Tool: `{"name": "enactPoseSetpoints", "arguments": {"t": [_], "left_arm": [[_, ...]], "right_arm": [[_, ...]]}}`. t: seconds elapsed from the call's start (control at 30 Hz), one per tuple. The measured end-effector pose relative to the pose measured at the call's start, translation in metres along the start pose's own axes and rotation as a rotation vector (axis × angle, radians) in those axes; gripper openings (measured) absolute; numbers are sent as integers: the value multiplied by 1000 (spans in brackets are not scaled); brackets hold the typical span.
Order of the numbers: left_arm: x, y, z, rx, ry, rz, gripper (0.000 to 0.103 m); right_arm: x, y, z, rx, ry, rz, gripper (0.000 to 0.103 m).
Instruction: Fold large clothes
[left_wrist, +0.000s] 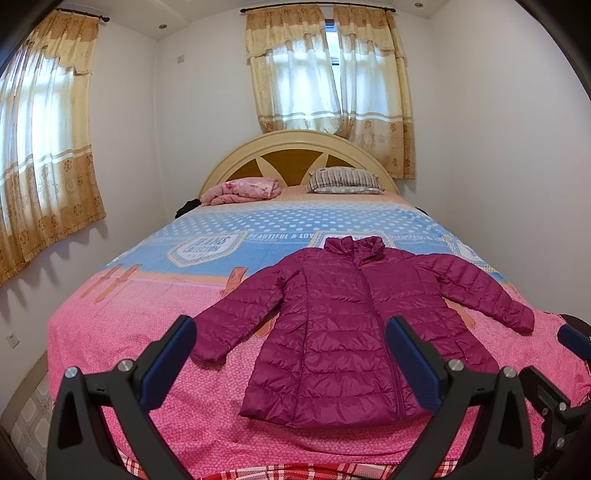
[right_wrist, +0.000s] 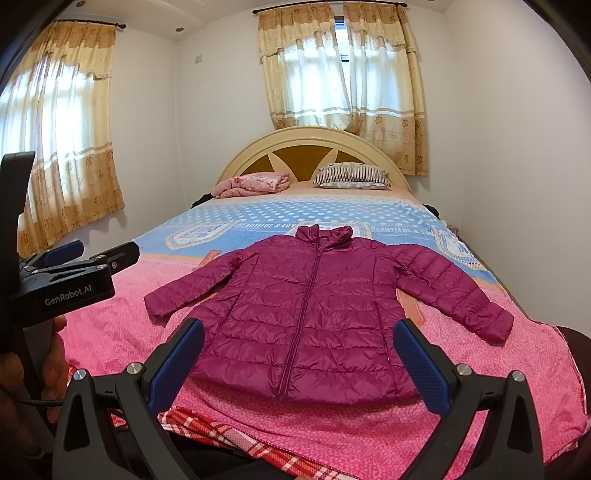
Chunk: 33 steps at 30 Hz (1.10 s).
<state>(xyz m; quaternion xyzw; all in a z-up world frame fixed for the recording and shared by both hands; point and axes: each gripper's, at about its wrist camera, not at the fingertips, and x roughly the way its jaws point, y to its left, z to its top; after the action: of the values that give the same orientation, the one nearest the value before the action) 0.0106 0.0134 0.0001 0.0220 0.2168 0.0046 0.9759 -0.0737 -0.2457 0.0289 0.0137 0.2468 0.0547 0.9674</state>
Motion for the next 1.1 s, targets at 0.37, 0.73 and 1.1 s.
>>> {"name": "enactPoseSetpoints", "arguments": {"t": [0.37,0.73,1.1], "left_arm": [[21,-4,-7,43,24,-14,103],[116,-16,-18,68,105,-32,103],[210,-47,-19,123,164,-62,103]], "right_arm": [[20,-16,-8,24,17,36,102],[113,-130,-47,243,201,-67,102],[159,-264,-53,414,249,-281,102]]}}
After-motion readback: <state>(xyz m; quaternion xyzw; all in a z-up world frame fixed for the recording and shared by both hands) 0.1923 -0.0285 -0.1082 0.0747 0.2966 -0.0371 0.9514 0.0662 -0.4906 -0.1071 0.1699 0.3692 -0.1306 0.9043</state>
